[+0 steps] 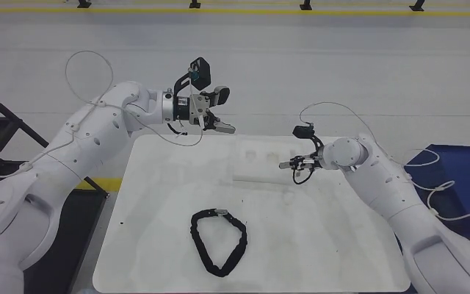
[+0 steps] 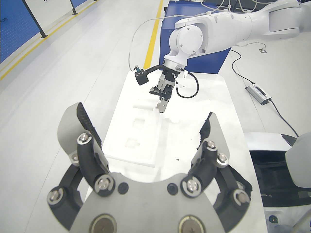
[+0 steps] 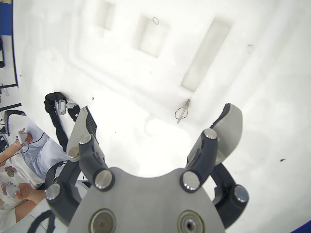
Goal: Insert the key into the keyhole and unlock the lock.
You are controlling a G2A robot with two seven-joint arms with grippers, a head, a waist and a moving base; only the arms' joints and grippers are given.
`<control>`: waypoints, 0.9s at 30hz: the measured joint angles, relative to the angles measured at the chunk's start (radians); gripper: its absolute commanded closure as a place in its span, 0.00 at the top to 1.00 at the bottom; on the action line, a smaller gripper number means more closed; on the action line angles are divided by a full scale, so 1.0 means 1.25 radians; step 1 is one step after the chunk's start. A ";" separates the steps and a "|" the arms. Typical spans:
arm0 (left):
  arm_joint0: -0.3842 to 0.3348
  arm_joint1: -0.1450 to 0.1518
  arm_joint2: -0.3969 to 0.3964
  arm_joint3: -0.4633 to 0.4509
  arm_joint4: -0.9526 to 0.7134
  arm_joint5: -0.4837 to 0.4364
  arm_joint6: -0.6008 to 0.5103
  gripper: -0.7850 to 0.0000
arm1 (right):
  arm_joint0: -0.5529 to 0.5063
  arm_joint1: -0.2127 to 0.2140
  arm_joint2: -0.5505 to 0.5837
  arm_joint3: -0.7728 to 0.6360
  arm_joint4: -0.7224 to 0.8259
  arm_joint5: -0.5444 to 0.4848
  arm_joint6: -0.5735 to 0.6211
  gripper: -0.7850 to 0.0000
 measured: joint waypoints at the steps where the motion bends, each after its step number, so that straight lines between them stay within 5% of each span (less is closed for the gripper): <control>1: 0.000 0.000 0.000 0.000 0.000 0.000 0.000 1.00 | -0.002 0.000 -0.004 -0.014 -0.020 0.028 0.006 1.00; 9: 0.000 0.000 0.000 0.000 0.000 0.000 0.000 1.00 | -0.021 0.001 -0.014 -0.075 -0.102 0.119 0.015 1.00; 16: 0.000 0.000 0.000 0.000 0.000 0.000 0.000 1.00 | -0.030 -0.007 -0.027 -0.100 -0.160 0.163 0.026 0.51; 27: 0.000 0.000 0.000 0.000 0.000 0.000 0.000 1.00 | -0.029 -0.022 -0.027 -0.091 -0.192 0.246 0.046 0.35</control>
